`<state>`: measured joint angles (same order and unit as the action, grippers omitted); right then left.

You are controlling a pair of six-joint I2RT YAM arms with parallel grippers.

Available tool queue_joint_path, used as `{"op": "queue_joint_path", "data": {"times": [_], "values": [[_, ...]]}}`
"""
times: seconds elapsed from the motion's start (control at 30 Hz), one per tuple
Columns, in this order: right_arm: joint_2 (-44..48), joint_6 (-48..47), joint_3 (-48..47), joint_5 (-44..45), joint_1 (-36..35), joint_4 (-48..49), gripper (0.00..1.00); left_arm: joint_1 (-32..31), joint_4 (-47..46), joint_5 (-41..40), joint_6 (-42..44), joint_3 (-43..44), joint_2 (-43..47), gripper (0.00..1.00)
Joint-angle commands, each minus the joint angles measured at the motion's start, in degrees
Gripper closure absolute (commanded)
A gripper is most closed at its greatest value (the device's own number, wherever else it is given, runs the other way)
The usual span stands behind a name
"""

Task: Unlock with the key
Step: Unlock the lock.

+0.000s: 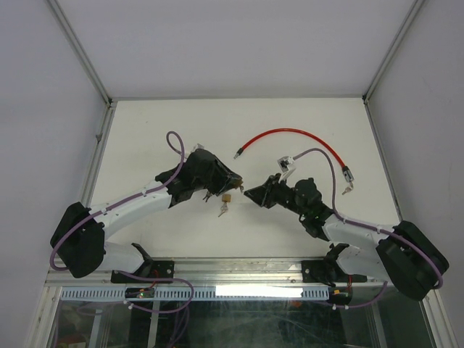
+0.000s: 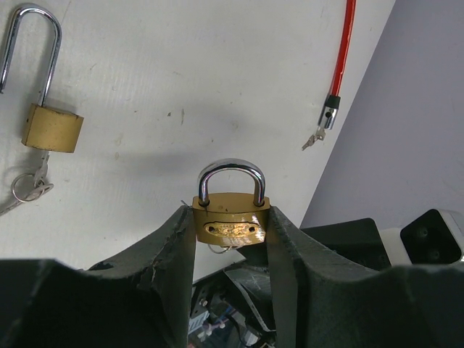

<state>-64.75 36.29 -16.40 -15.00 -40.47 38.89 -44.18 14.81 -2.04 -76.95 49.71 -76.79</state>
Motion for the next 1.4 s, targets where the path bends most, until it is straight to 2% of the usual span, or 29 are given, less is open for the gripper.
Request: {"op": "queue_joint_path", "data": {"times": [0.0,0.37,0.53,0.63,0.9,1.0,1.2,1.37], "values": [[-1.08,0.28,-3.00,-0.36,0.12,7.17,0.70,-0.08,-4.74,2.56,0.19,0.84,0.87,0.98],[-4.92,1.50,-4.71,-1.06,0.09,9.15,0.78,-0.05,-5.81,3.44,0.13,0.40,0.59,0.99],[-6.06,2.02,-4.68,-1.04,0.10,9.69,0.88,-0.08,-6.27,3.86,-0.04,0.34,0.73,0.99],[-6.49,2.28,-4.47,-0.41,0.08,10.81,1.00,-0.22,-6.59,4.19,-0.07,0.21,0.78,0.99],[-8.28,3.65,-5.67,-0.64,0.21,14.97,1.00,-2.60,-7.34,4.18,1.35,-0.23,0.19,1.00],[-9.03,7.24,-5.09,-1.96,1.01,18.82,1.00,-3.04,-10.85,5.47,3.46,-2.06,0.74,1.00],[-9.32,14.41,-3.33,-6.05,2.96,24.49,1.00,-3.02,-23.52,5.74,5.91,-11.20,8.58,1.00],[-9.22,21.70,-1.97,-6.68,4.27,27.94,1.00,-3.20,-34.38,10.18,8.04,-16.12,11.39,1.00]]}}
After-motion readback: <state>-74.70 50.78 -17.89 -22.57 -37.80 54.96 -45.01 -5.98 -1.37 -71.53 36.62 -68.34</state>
